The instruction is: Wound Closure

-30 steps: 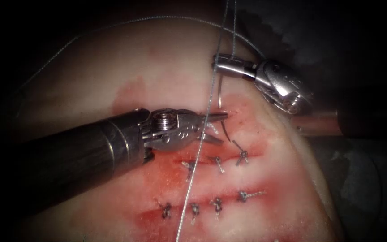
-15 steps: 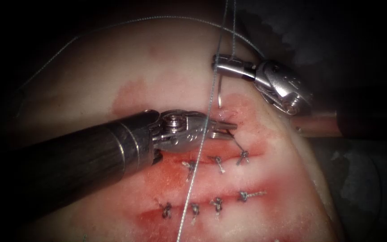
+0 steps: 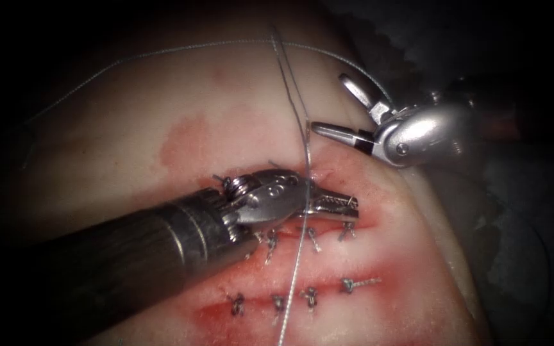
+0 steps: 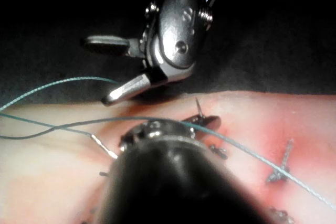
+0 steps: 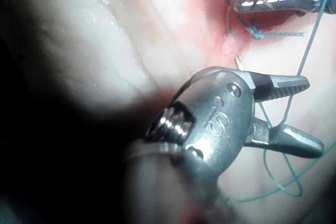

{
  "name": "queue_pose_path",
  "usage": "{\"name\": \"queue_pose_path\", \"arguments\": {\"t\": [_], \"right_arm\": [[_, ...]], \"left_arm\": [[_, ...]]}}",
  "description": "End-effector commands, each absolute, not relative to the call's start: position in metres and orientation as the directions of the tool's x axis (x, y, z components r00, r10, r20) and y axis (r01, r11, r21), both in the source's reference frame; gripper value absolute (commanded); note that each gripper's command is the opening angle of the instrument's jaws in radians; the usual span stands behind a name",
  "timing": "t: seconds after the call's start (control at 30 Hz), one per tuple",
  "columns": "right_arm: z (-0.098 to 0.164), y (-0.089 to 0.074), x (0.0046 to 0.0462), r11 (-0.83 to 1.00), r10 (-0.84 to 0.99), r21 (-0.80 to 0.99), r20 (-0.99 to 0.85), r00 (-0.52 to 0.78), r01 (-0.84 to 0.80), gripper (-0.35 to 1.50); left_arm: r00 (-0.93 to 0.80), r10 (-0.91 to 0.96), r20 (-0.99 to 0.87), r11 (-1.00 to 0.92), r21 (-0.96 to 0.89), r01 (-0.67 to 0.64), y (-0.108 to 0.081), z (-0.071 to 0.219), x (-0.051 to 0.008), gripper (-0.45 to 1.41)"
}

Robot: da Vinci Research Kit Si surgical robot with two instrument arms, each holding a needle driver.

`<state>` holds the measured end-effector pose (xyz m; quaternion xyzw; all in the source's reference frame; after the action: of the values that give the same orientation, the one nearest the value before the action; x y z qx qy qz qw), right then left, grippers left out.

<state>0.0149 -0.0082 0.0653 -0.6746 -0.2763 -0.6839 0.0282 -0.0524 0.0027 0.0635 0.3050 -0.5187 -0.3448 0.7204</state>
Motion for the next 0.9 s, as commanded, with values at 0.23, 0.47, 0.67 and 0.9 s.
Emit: {"name": "queue_pose_path", "arguments": {"t": [0.23,0.47,0.67,0.9], "right_arm": [[0.064,-0.006,0.0155,-0.843,0.334,0.342,0.938,-0.094,0.416,1.16],[0.064,-0.006,0.0153,-0.865,0.263,0.264,0.963,-0.063,0.426,0.30],[0.064,-0.006,0.0161,-0.908,0.122,0.101,0.992,0.025,0.407,-0.08],[0.064,-0.006,0.0168,-0.923,-0.040,-0.074,0.994,0.098,0.378,-0.25]], "left_arm": [[0.013,-0.987,0.163,0.162,0.972,0.171,0.008,0.059,-0.0526,-0.45],[-0.215,-0.961,-0.176,-0.194,0.979,0.067,0.014,0.050,-0.0488,-0.45],[-0.239,-0.945,-0.225,-0.218,0.974,-0.055,0.016,0.048,-0.0478,-0.45],[-0.235,-0.954,-0.184,-0.155,0.978,-0.137,0.018,0.046,-0.0474,-0.45]]}}
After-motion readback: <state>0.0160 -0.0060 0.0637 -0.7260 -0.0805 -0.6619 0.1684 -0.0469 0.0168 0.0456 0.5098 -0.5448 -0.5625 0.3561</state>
